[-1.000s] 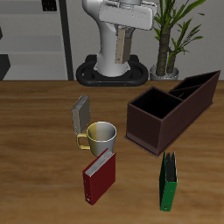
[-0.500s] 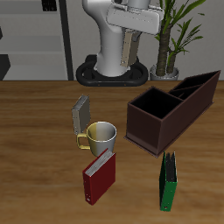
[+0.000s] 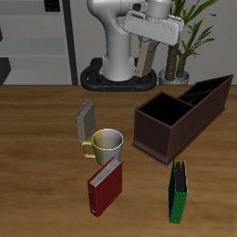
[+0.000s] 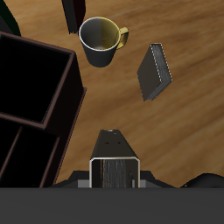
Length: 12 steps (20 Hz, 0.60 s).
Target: Place the right yellow book into the left desk caddy's front compartment
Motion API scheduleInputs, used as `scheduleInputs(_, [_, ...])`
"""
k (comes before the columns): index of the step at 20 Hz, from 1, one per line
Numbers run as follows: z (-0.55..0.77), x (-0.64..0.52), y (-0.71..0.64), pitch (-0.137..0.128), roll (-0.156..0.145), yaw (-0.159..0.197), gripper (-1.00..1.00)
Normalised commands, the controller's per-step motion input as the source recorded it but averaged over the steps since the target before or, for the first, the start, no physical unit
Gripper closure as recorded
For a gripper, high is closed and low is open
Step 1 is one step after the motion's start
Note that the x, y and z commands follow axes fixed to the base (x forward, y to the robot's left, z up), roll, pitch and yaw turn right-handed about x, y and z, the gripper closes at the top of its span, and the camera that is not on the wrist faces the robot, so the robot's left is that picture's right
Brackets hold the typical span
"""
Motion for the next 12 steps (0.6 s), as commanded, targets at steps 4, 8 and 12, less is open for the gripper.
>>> scheduleInputs(4, [-0.01,-0.02,0.24,-0.016,-0.027,-0.052,1.00])
scheduleInputs(8, [-0.11,0.11,0.25,0.036,0.028,0.002,1.00])
scheduleInputs(12, [0.02,0.12,0.13,0.006,0.007,-0.043,1.00])
